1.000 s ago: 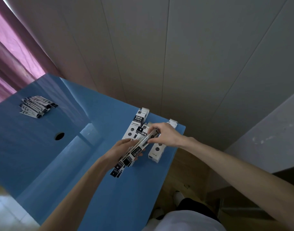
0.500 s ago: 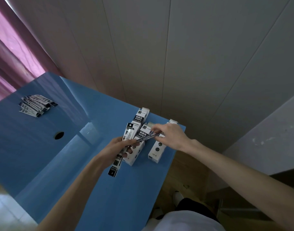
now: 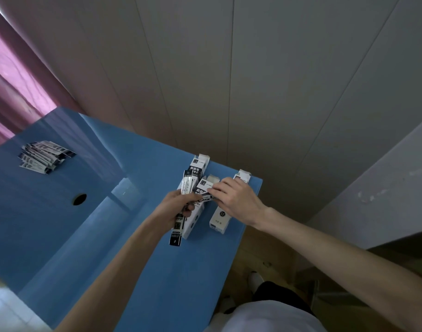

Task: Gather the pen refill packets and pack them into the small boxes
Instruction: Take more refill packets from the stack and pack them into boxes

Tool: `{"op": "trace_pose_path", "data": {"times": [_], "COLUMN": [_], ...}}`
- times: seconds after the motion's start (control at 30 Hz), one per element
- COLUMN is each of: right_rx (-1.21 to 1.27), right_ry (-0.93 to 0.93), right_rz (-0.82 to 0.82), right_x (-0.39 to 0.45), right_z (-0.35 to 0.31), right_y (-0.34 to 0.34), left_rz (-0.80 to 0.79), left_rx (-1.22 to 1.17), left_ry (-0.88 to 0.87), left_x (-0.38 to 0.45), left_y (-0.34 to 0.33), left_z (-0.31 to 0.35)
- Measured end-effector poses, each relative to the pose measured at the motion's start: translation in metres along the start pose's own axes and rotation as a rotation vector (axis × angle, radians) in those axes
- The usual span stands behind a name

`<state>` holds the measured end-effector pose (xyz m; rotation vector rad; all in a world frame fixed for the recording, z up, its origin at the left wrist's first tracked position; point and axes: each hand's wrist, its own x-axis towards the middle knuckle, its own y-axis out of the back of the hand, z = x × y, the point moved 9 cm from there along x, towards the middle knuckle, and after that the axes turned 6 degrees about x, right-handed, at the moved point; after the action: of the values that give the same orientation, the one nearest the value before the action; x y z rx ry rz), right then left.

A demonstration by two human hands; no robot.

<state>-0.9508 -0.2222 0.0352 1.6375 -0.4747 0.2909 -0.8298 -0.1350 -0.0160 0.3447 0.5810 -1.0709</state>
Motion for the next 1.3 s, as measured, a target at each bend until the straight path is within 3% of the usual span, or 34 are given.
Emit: {"op": "trace_pose_path", "data": {"times": [0.27,0.53,0.67,0.77,0.83,0.97,1.3], "right_rx": [-0.018,0.124,0.373,0.582,0.711,0.887,1.080], "right_ry": [-0.038,-0.241,-0.521,-0.713,-0.815,-0.967,-1.225], "right_rz": [0.038,0.087,0.142,0.170,0.178,0.208,0.347], "right_x": [0.005,0.021,0.018,0.012,0.008,0.002,-0.021], "right_z": [0.016,0.050,0.075,0.090,0.096,0.101,0.120], "right_y": [0.001,0.024,0.032,0.026,0.019,0.009,0.000], "left_rz": [0.005,0.183,0.460,0.562,0.570,0.484,0.460], "left_rx": [-0.049,-0.090,0.180,0.587,0.851,1.161,1.351], "left_ry": [0.010,-0.068,-0.250,-0.320,-0.350,-0.369,-0.366], "left_x": [0.012,0.016,0.012,0.013,0.013,0.019,0.024], "left_y": [-0.010,0.007,0.034,0.037,0.028,0.002,-0.015], "left_z": [0.010,0.032,0.039,0.045,0.050,0.042,0.036]}}
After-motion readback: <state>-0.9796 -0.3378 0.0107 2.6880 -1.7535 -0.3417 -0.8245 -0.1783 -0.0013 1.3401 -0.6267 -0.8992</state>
